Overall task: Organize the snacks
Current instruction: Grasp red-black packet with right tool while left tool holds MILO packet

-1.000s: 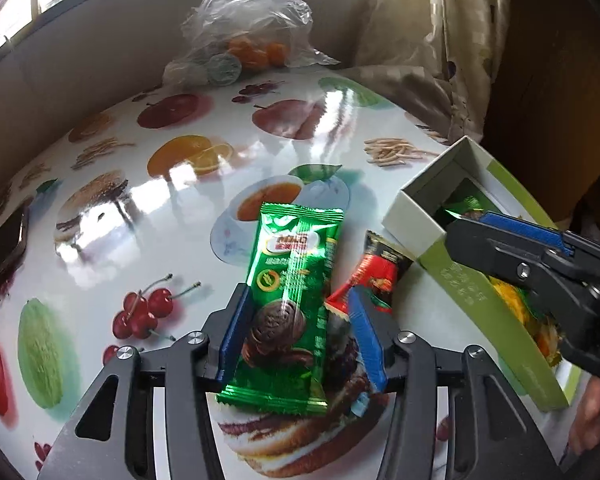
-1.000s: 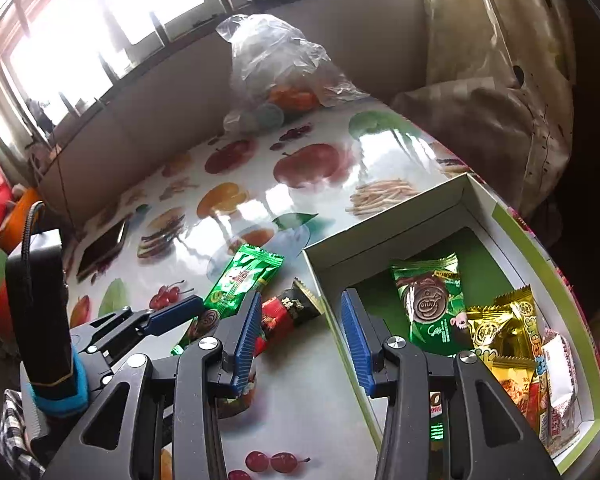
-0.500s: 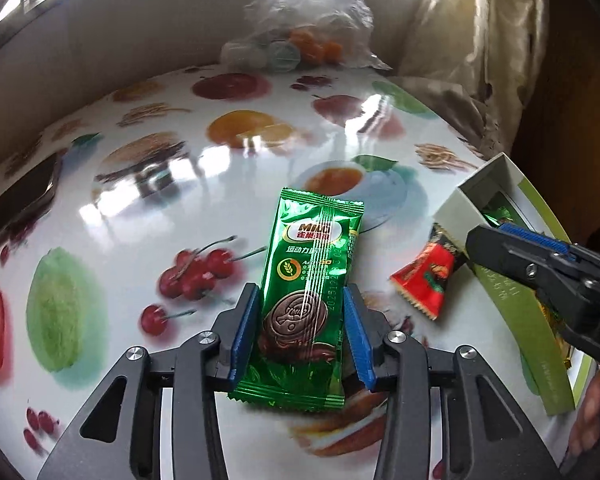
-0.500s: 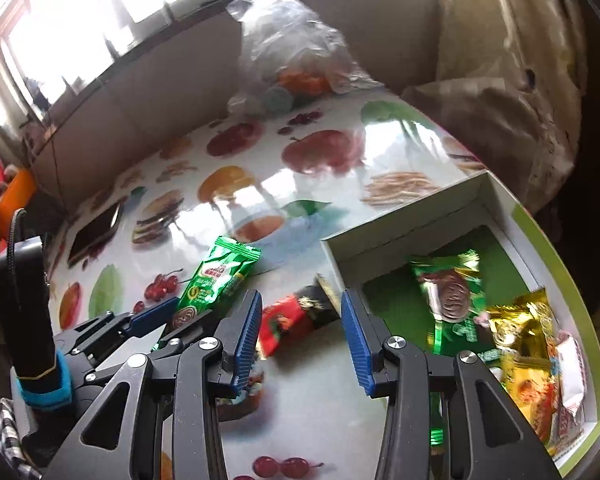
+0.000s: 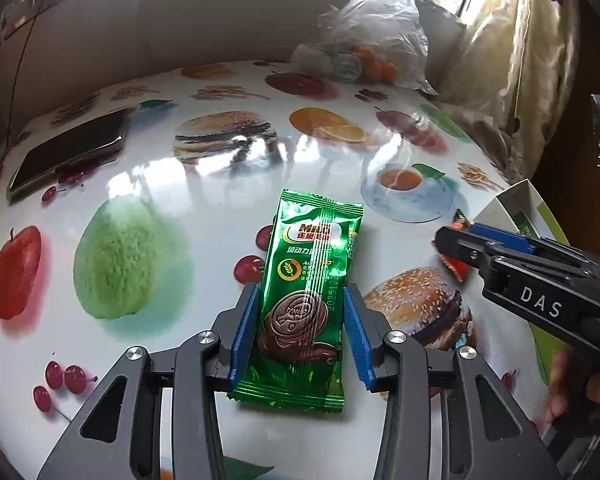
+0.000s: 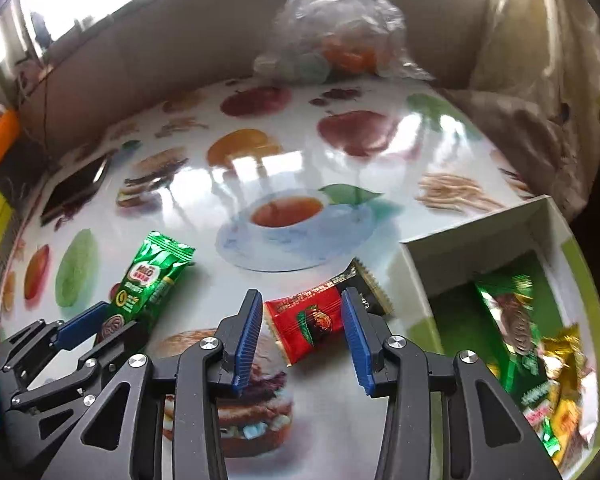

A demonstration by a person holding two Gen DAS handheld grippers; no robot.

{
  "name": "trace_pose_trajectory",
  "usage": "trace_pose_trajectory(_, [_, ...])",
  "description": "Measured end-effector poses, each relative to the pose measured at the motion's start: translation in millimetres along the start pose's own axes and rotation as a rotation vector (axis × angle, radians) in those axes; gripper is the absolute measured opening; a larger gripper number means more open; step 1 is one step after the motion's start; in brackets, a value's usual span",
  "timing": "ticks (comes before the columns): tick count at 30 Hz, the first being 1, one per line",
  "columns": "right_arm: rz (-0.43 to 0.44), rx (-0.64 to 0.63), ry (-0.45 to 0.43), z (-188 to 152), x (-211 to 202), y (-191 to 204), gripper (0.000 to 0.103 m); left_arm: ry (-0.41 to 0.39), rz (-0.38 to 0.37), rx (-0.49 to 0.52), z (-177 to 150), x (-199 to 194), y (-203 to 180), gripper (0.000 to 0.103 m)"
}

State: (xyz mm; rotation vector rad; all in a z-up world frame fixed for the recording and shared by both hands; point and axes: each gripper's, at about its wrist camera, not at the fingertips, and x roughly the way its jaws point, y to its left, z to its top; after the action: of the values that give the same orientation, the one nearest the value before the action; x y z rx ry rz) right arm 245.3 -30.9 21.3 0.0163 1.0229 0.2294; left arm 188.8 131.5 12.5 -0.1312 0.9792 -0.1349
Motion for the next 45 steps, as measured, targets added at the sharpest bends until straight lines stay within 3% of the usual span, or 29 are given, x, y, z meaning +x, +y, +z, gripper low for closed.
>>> trace_pose_trajectory(7, [0.214, -0.087, 0.042, -11, -5, 16, 0.041, -0.007, 0.005, -0.035, -5, -5, 10, 0.043])
trace_pose_trajectory(10, [0.264, -0.121, 0.053, -17, -12, 19, 0.041, -0.012, 0.005, -0.042, -7, -7, 13, 0.043])
trace_pose_trajectory(14, [0.225, -0.033, 0.016, -15, -22, 7, 0.041, -0.017, 0.006, -0.054, -8, -9, 15, 0.043])
trace_pose_trajectory(16, [0.172, 0.016, 0.027, -13, -17, 3, 0.041, -0.018, 0.011, -0.057, -8, -9, 15, 0.043])
trace_pose_trajectory(22, [0.135, 0.085, 0.064, -9, 4, 8, 0.041, -0.013, 0.015, -0.061, -8, -9, 14, 0.043])
trace_pose_trajectory(36, [0.063, 0.033, 0.029, -4, 13, 24, 0.040, -0.018, 0.013, -0.070, -9, -9, 15, 0.043])
trace_pose_trajectory(45, [0.048, 0.021, 0.003, -12, 10, 23, 0.028, -0.015, 0.070, -0.043, -9, -8, 9, 0.043])
